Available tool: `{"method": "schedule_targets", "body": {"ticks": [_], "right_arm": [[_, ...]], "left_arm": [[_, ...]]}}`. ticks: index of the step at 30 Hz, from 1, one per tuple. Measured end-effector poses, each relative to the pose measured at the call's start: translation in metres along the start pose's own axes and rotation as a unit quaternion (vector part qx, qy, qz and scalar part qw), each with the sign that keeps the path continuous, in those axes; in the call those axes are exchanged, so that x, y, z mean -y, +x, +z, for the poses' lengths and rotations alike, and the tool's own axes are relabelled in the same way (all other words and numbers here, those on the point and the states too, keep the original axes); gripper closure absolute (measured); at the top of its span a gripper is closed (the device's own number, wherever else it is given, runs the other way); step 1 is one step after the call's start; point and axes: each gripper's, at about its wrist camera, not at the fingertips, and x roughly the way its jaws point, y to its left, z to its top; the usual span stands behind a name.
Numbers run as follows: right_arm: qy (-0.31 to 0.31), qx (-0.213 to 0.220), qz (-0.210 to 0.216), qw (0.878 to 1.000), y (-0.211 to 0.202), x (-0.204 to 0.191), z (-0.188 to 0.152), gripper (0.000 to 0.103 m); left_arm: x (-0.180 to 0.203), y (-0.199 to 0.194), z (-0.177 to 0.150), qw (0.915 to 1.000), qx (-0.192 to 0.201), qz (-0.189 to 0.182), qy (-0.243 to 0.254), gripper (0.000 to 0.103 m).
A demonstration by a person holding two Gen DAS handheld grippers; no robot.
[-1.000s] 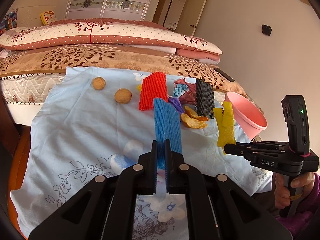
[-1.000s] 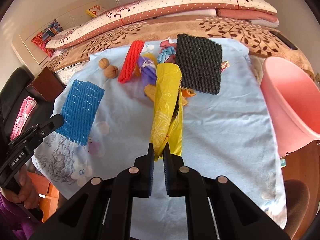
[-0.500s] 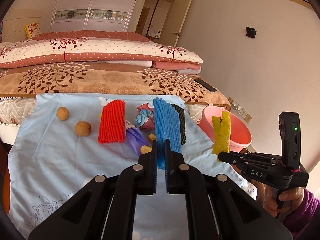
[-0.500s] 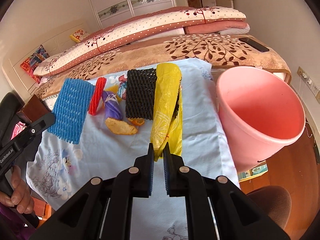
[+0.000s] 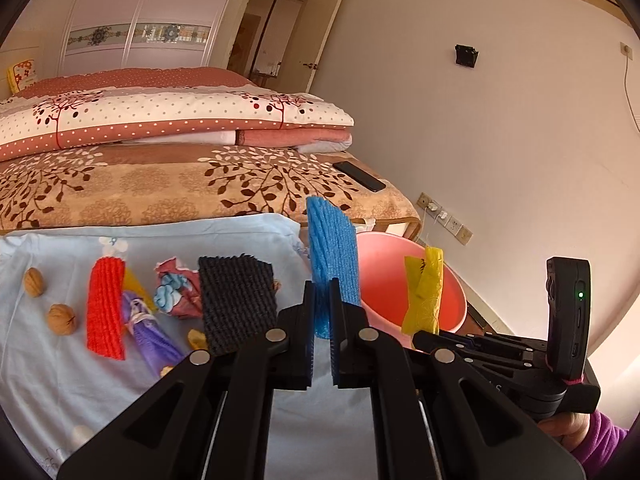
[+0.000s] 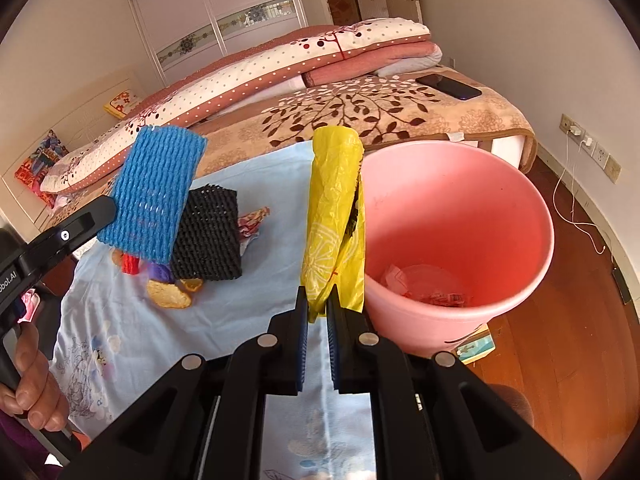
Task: Collect trash
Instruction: 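Carry the blue net and yellow bag over the bucket and open both tools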
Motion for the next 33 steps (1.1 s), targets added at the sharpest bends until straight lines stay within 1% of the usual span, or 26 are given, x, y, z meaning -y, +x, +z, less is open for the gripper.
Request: {"method": "schedule_targets", "body": {"ticks": [5, 13, 20, 27, 29, 30, 31, 33], "right_arm": [[0.021, 0.003, -0.009, 1.000, 0.002, 0.028, 0.010, 0.095], [0.057, -0.005, -0.020, 0.998, 0.014, 0.067, 0.015, 0.095], [0.079, -0.009, -0.026, 0.996, 0.022, 0.088, 0.016, 0.094], [0.090, -0.014, -0.029, 0.995, 0.027, 0.099, 0.015, 0.094], [0.093, -0.015, -0.030, 0.995, 0.029, 0.101, 0.016, 0.093], [0.095, -0.016, -0.031, 0.995, 0.029, 0.102, 0.016, 0.092], [0.096, -0.016, -0.032, 0.995, 0.029, 0.103, 0.016, 0.092], [0.097, -0.016, -0.033, 0.995, 0.030, 0.104, 0.015, 0.087]], "left_arm": [[0.026, 0.032, 0.010, 0.9997, -0.012, -0.018, 0.013, 0.097], [0.061, 0.085, 0.014, 0.9977, -0.043, -0.031, 0.042, 0.097], [0.073, 0.115, 0.008, 0.9960, -0.066, -0.031, 0.050, 0.097], [0.076, 0.134, 0.005, 0.9942, -0.093, -0.038, 0.038, 0.096], [0.077, 0.140, 0.004, 0.9927, -0.109, -0.037, 0.038, 0.090], [0.077, 0.141, 0.003, 0.9920, -0.114, -0.038, 0.038, 0.084], [0.077, 0.141, 0.002, 0.9920, -0.114, -0.040, 0.036, 0.081], [0.078, 0.141, 0.001, 0.9923, -0.111, -0.042, 0.036, 0.078]]}}
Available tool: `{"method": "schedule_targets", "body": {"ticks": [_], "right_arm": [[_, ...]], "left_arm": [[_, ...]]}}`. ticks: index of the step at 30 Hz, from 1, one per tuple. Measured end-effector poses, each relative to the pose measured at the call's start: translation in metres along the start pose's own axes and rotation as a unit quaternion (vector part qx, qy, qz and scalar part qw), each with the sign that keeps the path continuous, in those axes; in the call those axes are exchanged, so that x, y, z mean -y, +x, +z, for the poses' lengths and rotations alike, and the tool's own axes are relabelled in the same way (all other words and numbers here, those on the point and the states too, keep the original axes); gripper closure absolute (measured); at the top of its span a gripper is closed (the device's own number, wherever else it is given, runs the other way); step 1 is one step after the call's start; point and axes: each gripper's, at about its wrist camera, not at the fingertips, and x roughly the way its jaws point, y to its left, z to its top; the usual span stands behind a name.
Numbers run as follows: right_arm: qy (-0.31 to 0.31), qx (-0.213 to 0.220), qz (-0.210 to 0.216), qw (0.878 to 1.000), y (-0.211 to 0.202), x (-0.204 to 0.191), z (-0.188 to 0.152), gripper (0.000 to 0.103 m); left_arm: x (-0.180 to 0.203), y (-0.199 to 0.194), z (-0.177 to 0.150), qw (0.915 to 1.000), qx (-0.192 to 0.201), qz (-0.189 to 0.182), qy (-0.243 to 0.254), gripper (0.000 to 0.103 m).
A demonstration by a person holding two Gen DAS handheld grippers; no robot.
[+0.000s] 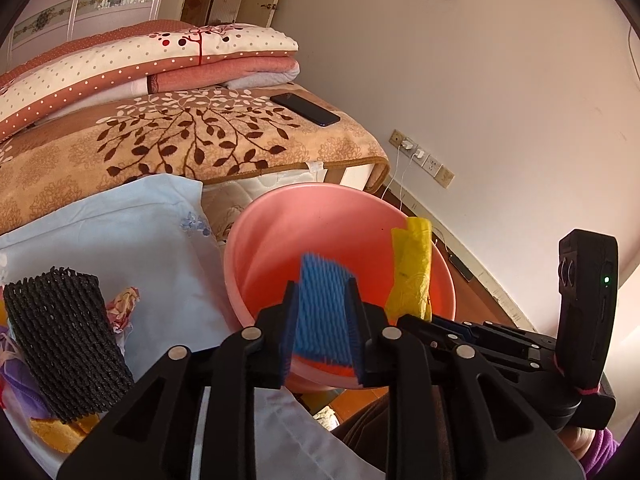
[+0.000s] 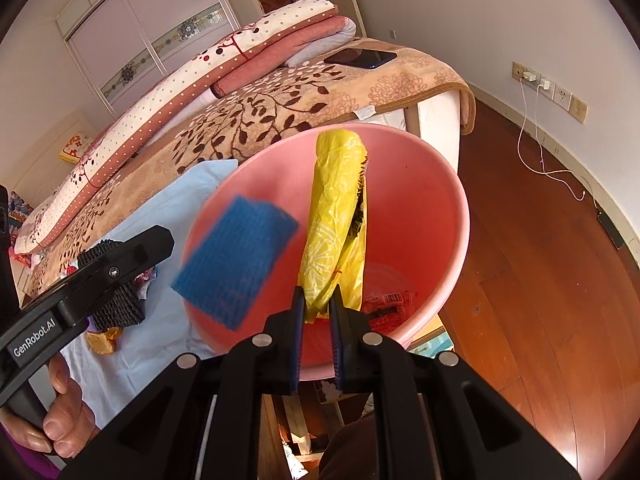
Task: Collect trash
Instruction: 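Carry the blue net and yellow bag over the bucket and open both tools, then move both open tools from the bucket back over the sheet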
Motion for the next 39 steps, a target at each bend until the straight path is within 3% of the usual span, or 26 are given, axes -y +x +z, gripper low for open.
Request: {"method": "schedule_targets", "body": {"ticks": [9, 23, 31, 39], "right_arm": [[0.001, 0.009, -0.003, 1.000, -0.007, -0.002, -0.002, 0.071], [-0.033, 0.062, 0.023, 0.997, -0.043, -0.044, -0.013, 0.060], [-0.052, 0.082, 0.043, 0.994, -0.052, -0.080, -0.021, 0.057], [-0.065, 0.088, 0.066, 0.992, -0.046, -0.113, -0.027, 0.052]], "left_arm": [[0.001, -0.005, 0.001, 1.0000, 0.001, -0.003, -0.002, 0.077], [-0.009, -0.056, -0.003, 0.9986, 0.048, 0.020, -0.003, 0.077], [-0.030, -0.089, -0.015, 0.9957, 0.074, 0.056, -0.004, 0.077], [-0.071, -0.118, -0.031, 0.9899, 0.085, 0.106, -0.039, 0.077]]}}
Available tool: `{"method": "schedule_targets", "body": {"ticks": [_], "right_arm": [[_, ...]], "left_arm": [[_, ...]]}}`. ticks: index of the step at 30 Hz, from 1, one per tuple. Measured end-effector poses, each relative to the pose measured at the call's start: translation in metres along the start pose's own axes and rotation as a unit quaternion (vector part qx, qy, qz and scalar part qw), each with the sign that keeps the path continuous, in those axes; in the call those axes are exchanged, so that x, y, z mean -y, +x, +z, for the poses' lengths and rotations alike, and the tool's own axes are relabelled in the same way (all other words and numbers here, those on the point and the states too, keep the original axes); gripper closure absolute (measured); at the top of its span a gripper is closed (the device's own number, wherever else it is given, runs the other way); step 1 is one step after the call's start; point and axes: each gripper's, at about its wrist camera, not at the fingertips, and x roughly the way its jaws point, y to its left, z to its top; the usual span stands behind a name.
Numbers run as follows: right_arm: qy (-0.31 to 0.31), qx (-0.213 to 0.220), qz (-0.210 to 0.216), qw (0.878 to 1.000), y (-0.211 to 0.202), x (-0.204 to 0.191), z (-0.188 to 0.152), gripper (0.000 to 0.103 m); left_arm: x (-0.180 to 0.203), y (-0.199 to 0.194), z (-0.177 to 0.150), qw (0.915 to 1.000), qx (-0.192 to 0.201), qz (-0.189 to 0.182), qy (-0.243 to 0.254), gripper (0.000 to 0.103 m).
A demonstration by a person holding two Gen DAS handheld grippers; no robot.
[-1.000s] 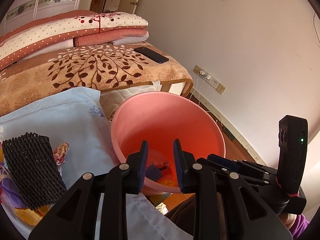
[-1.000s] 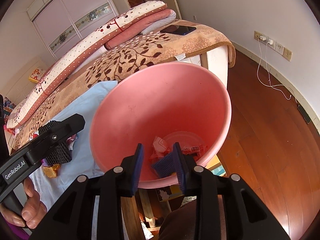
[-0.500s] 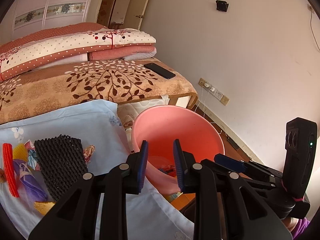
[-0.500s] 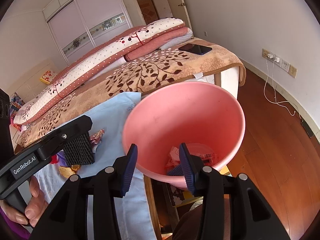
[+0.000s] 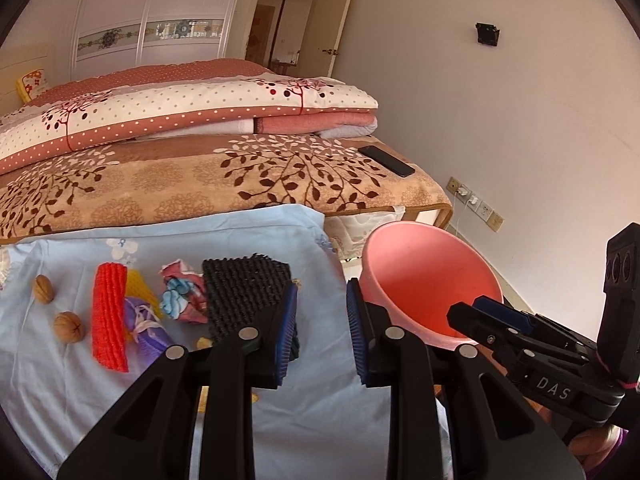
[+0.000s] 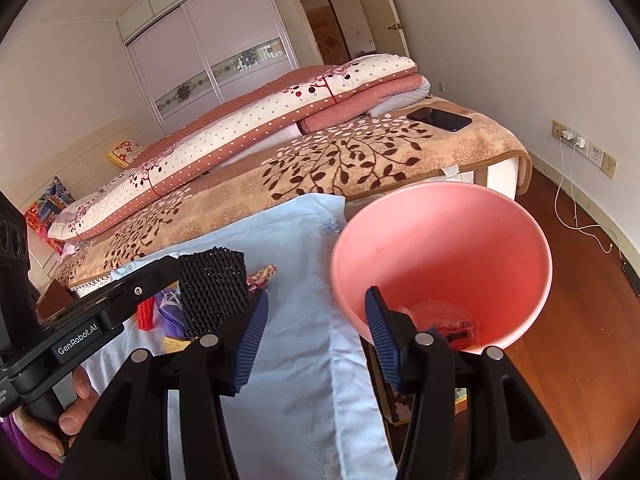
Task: Collect trash
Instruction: 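Move both open tools from the bucket back over the sheet, then grasp the red foam net with the left tool while the right tool grasps the black foam net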
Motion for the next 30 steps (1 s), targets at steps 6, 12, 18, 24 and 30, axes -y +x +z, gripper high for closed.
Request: {"method": "schedule_targets", "body": {"ticks": [6, 12, 18, 24, 30], "right_arm": [[-0.018, -0.014, 0.013, 1.000, 0.013, -0.018, -0.004, 0.050], [-0.033, -0.036, 0.025, 0.998, 0.032, -0.031, -0.008, 0.049], [-0.046, -0.056, 0.043, 0.996, 0.051, -0.042, -0.010, 0.049], [-0.050, -0.071, 0.051, 0.995, 0.065, -0.046, -0.012, 0.049], [-0.051, -0.078, 0.050, 0.994, 0.072, -0.045, -0.013, 0.046]], "left_arm": [[-0.040, -0.011, -0.010, 0.9990, -0.005, 0.011, -0.042, 0.077], [-0.071, -0.018, -0.020, 0.9971, -0.012, 0.044, -0.061, 0.077], [-0.105, -0.023, -0.033, 0.9923, -0.023, 0.079, -0.092, 0.067], [-0.134, -0.015, -0.038, 0.9850, -0.037, 0.119, -0.119, 0.067], [-0.136, -0.001, -0.038, 0.9837, -0.047, 0.135, -0.109, 0.067]]}}
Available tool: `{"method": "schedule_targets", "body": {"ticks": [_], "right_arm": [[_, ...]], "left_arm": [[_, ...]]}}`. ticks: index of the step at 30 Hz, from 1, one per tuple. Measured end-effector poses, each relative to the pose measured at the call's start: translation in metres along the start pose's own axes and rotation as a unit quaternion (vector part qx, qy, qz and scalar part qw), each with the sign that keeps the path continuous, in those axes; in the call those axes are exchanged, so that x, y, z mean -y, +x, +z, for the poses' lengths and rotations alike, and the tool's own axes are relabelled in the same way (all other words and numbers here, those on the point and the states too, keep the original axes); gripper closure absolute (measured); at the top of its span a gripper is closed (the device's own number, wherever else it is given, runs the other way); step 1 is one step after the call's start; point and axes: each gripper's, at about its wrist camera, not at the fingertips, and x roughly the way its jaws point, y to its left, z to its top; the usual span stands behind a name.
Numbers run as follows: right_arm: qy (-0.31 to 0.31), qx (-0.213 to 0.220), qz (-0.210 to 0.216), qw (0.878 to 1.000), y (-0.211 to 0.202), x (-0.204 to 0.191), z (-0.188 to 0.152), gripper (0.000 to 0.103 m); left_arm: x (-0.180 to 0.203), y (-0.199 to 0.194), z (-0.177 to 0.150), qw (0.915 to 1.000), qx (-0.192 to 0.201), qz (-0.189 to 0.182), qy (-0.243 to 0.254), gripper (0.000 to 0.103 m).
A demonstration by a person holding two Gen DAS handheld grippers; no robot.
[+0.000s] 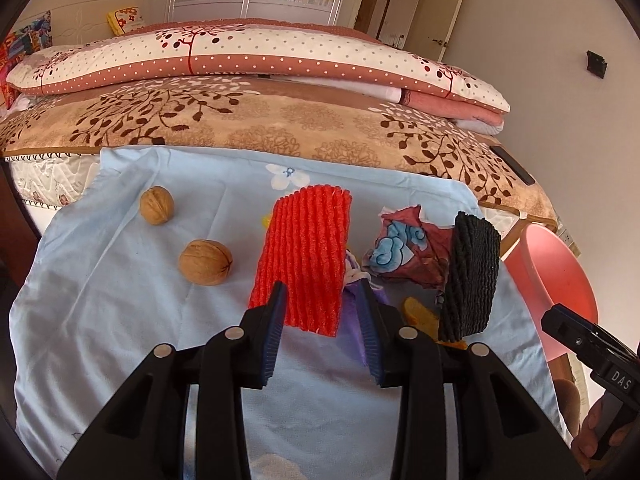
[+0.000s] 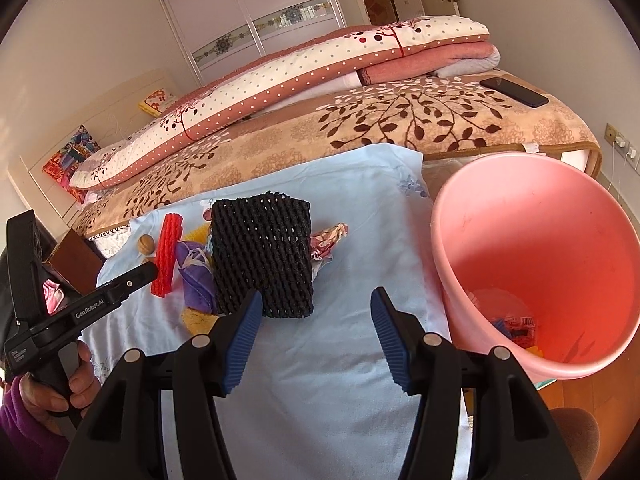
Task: Collect trash
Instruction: 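Grasp the red foam net with the left tool while the right tool grasps the black foam net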
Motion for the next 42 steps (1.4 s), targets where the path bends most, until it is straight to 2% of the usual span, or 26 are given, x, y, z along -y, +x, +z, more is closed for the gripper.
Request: {"method": "schedule_targets", "body": {"ticks": [8, 10, 13, 23, 32, 34, 38, 39, 42], "right_arm": [[-0.007, -0.007, 0.005, 1.000, 0.010, -0.003, 0.004, 0.046], [-0.010, -0.010, 0.008, 1.000, 0.014, -0.005, 0.005, 0.046], [-0.009, -0.018, 0.013, 1.000, 0.022, -0.007, 0.006, 0.046], [0.020, -0.047, 0.032, 0.998, 0.049, -0.003, 0.008, 0.046], [0.030, -0.065, 0.047, 0.996, 0.072, -0.004, 0.010, 0.046], [0.029, -0.070, 0.052, 0.996, 0.074, -0.005, 0.010, 0.054], [0.022, -0.076, 0.061, 0.995, 0.073, -0.007, 0.007, 0.086], [0.020, -0.074, 0.063, 0.995, 0.070, -0.007, 0.006, 0.090], [0.011, -0.058, 0.061, 0.996, 0.057, -0.010, 0.006, 0.091]], "left_arm": [[-0.003, 0.011, -0.004, 0.9996, -0.010, 0.024, 0.010, 0.068], [-0.006, 0.010, -0.005, 0.9997, -0.012, 0.021, 0.006, 0.083], [-0.010, 0.009, -0.006, 0.9998, -0.013, 0.015, -0.001, 0.091], [-0.014, -0.012, -0.005, 0.9996, 0.009, -0.020, -0.020, 0.092], [-0.017, -0.022, -0.003, 0.9992, 0.016, -0.025, -0.027, 0.092], [-0.017, -0.023, -0.005, 0.9992, 0.015, -0.026, -0.027, 0.092], [-0.014, -0.026, -0.007, 0.9992, 0.016, -0.028, -0.025, 0.092], [-0.014, -0.027, -0.008, 0.9992, 0.016, -0.028, -0.024, 0.092], [-0.011, -0.031, -0.009, 0.9991, 0.019, -0.031, -0.023, 0.092]]}}
